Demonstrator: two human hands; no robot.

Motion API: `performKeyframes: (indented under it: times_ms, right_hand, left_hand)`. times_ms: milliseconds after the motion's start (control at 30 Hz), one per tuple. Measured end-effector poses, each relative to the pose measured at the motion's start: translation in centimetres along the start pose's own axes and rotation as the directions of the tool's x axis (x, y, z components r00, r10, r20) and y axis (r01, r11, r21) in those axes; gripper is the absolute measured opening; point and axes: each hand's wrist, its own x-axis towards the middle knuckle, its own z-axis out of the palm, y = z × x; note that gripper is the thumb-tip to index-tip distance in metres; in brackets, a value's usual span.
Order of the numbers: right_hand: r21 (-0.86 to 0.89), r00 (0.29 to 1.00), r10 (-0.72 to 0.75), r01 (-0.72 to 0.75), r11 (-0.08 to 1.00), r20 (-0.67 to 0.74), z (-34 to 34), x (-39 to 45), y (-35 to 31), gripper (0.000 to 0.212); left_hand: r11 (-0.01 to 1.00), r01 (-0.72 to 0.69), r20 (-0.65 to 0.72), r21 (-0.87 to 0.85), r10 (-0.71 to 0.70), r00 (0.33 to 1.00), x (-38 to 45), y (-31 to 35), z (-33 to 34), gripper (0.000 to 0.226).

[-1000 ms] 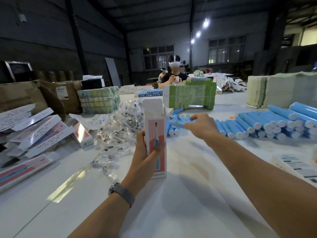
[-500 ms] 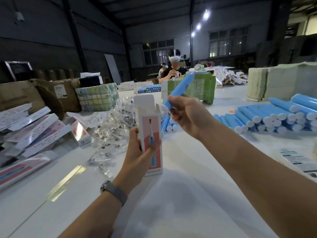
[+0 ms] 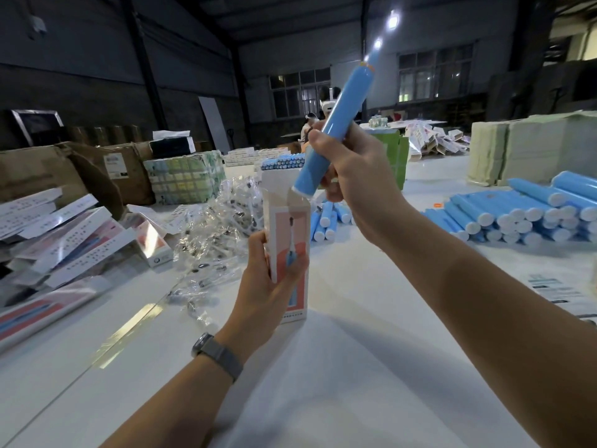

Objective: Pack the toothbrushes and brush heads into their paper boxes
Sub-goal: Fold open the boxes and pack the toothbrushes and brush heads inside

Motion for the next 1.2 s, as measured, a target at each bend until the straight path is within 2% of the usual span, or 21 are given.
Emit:
performKeyframes:
  times_ms: [100,167,233,267,333,433,500,567,667,767,1033,1067,1133,1200]
  right_hand:
    - [-0.02,0.999,-0.02,0.02,1.0,0.032,0.2,0.0,-0.1,0.025]
    - [-0.217,0.998,-0.066,0.068,0.974,0.019,0.4,0.0,0.2,0.031]
    - [-0.442,0.987,-0.161,0.157,0.883,0.029,0.5,-0.1,0.6,0.035]
    - [-0.499,0.978,-0.205,0.197,0.844,0.04,0.6,-0.2,0.7,0.036]
    - [-0.523,0.961,-0.272,0.259,0.812,0.053,0.6,-0.2,1.0,0.048]
    - [-0.442,0.952,-0.296,0.297,0.846,0.074,0.1,0.1,1.3,0.088]
    - [-0.426,0.954,-0.288,0.297,0.855,0.086,-0.1,0.1,1.5,0.1]
    - [-0.466,0.943,-0.32,0.323,0.824,0.089,-0.1,0.0,1.9,0.089]
    - [-0.555,0.924,-0.372,0.357,0.751,0.091,0.1,-0.1,2.4,0.055]
    - [-0.576,0.926,-0.365,0.353,0.737,0.1,0.1,-0.4,3.1,0.033]
    - [-0.585,0.924,-0.368,0.356,0.728,0.105,0.2,-0.7,4.3,0.009]
    - [-0.572,0.926,-0.367,0.349,0.743,0.089,0.3,-0.7,4.4,0.009]
    - [-0.469,0.948,-0.318,0.286,0.836,0.01,0.5,-0.7,4.9,0.01]
    - [-0.355,0.969,-0.238,0.202,0.913,-0.06,0.7,-0.9,5.5,0.006]
  left_hand:
    - [1.0,-0.009,-0.008,0.013,0.009,1.0,0.0,0.1,0.4,0.037]
    - [1.0,-0.008,-0.014,0.006,0.008,1.0,0.0,0.1,0.6,0.035]
    - [1.0,-0.016,-0.004,0.009,0.016,1.0,0.1,0.1,0.7,0.033]
    - [1.0,-0.022,0.003,0.011,0.022,1.0,0.0,0.2,0.7,0.032]
    - [0.999,-0.038,0.008,0.002,0.038,0.999,0.0,0.4,0.6,0.031]
    - [0.999,-0.046,0.003,-0.004,0.046,0.999,0.0,0.4,0.6,0.03]
    - [0.999,-0.04,0.003,-0.016,0.04,0.999,0.0,0.4,0.5,0.03]
    - [0.999,-0.036,0.007,-0.014,0.036,0.999,0.1,0.2,0.4,0.031]
    - [0.999,-0.03,0.001,-0.018,0.03,1.0,0.1,0.1,0.3,0.026]
    - [0.999,-0.023,-0.006,-0.038,0.023,1.0,0.1,0.1,0.3,0.024]
    - [1.0,-0.028,-0.015,0.001,0.028,0.999,0.1,-0.2,0.2,0.026]
    - [0.999,-0.036,-0.045,0.032,0.038,0.998,0.2,-0.2,0.3,0.026]
    - [0.991,-0.062,-0.161,0.119,0.081,0.984,0.5,0.1,0.1,0.025]
    - [0.982,-0.082,-0.303,0.172,0.132,0.944,1.1,0.3,-0.7,0.028]
